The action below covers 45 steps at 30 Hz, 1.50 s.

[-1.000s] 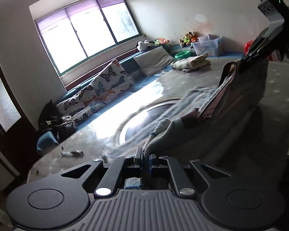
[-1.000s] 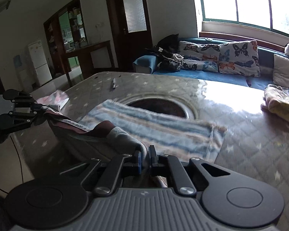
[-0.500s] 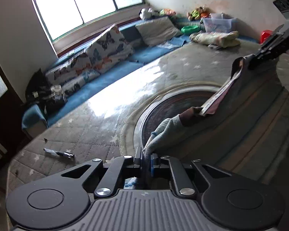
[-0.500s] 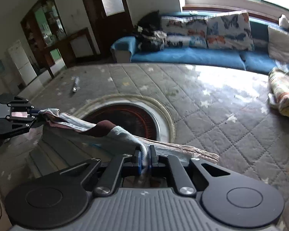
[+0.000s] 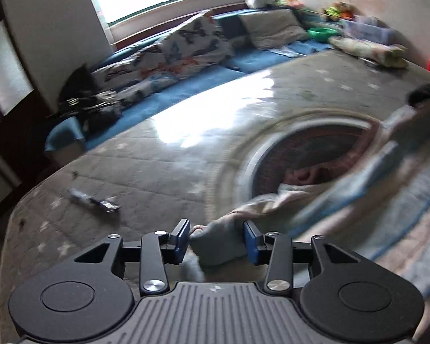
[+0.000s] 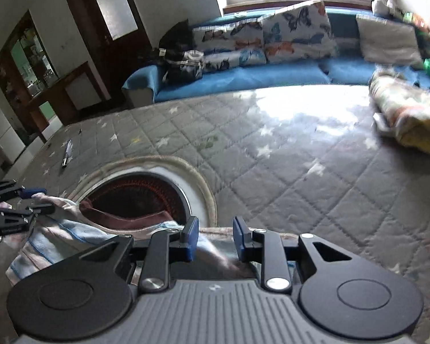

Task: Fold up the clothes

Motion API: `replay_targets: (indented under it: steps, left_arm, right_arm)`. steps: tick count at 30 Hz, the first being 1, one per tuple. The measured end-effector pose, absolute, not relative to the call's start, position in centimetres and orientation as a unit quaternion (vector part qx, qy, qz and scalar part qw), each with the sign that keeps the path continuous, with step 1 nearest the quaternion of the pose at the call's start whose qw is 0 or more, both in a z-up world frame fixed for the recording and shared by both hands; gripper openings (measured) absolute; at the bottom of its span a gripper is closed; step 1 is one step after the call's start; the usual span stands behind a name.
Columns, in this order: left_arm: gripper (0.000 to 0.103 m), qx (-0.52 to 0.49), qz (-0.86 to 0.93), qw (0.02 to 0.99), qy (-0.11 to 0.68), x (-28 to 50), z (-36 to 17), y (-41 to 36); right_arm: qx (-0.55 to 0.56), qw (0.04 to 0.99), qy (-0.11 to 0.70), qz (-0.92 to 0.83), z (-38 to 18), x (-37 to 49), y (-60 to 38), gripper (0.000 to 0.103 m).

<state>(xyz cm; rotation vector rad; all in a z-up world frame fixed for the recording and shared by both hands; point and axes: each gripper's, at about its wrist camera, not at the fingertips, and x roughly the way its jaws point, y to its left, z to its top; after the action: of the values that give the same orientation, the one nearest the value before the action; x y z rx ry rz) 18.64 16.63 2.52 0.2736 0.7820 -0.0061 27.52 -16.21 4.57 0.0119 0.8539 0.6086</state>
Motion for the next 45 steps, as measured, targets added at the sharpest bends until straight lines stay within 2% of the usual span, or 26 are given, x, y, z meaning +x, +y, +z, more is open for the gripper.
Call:
replay_targets:
  steps: [4, 11, 14, 20, 28, 36, 45]
  left_arm:
    - [0.04, 0.094, 0.012, 0.923, 0.372, 18.2, 3.8, 16.8]
    - [0.022, 0.092, -0.075, 0.923, 0.366, 17.9, 4.3, 12.5]
    - [0.02, 0.086, -0.091, 0.917, 0.378, 19.2, 3.4, 11.3]
    - [0.02, 0.09, -0.093, 0.905, 0.406, 22.1, 0.8, 9.9]
    - [0.02, 0.081, -0.034, 0.918, 0.387, 22.9, -0.1, 10.6]
    - [0.021, 0.059, -0.071, 0.933, 0.349, 17.7, 2.1, 9.4]
    - [0.022, 0.06, -0.11, 0.918, 0.376, 12.6, 0.3, 7.3]
  right_arm:
    - [-0.017, 0.868, 0.389, 0.308, 5.4, 25.9, -15.1, 0.027]
    - [-0.044, 0.845, 0.409, 0.342, 4.9, 25.1, -11.9, 0.026]
    - [-0.044, 0.842, 0.417, 0.341, 4.2, 25.5, -11.0, 0.026]
    - [-0.064, 0.838, 0.422, 0.341, 2.7, 26.2, -9.0, 0.026]
    - [-0.129, 0.85, 0.398, 0.32, 1.9, 25.8, -6.7, 0.033]
    - [-0.147, 0.826, 0.396, 0.374, 2.2, 24.4, -4.5, 0.034]
    - [-0.153, 0.837, 0.398, 0.342, 1.1, 25.5, -2.4, 0.038]
